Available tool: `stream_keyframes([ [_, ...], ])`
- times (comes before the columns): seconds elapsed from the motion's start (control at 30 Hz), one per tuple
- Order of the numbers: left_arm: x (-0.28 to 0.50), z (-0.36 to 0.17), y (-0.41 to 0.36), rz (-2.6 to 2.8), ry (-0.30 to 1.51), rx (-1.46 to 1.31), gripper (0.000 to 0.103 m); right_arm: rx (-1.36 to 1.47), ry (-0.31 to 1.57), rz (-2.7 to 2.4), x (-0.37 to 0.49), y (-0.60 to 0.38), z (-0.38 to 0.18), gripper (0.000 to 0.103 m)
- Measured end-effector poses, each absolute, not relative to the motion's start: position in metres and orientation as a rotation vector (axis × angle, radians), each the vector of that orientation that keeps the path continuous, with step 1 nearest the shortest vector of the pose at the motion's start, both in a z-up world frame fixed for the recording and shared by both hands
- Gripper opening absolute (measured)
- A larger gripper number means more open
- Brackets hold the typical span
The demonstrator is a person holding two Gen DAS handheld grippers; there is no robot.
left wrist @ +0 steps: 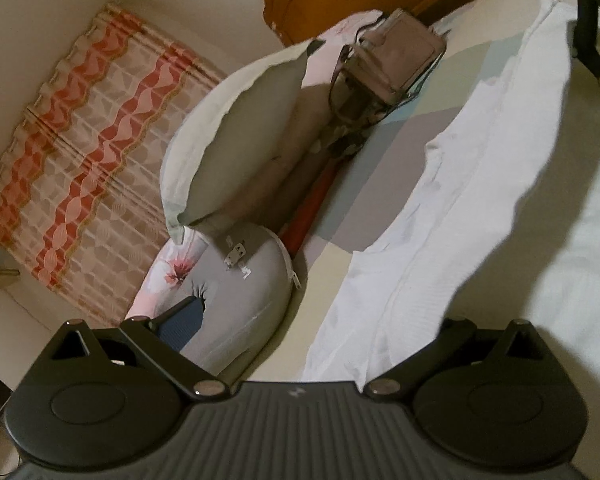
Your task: Fold clothes
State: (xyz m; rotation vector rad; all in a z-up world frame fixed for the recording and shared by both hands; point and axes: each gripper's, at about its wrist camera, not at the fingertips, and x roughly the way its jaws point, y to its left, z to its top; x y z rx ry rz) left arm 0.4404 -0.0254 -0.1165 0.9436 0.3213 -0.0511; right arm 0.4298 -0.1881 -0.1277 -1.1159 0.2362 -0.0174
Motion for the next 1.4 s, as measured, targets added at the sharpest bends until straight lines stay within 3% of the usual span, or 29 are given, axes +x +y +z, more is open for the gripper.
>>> stream_keyframes([
  [0.4,0.505,-0.144,-0.017,-0.167,0.440,0.952,0.102,-1.016,0.350,0.079,0.488,-0.208,-0.134,0.103],
  [0.77,0.487,-0.116,0.030,-0.293,0.594,0.671,0.101,-0.717,0.580,0.289,0.500,-0.247,-0.114,0.103],
  [1.17,0.590,-0.117,0.038,-0.319,0.737,0.395,0.101,-0.278,0.707,0.298,0.560,-0.296,-0.115,0.103],
  [1.4,0.581,-0.082,0.068,-0.390,0.682,0.207,0.100,-0.105,0.700,0.312,0.567,-0.315,-0.113,0.103],
])
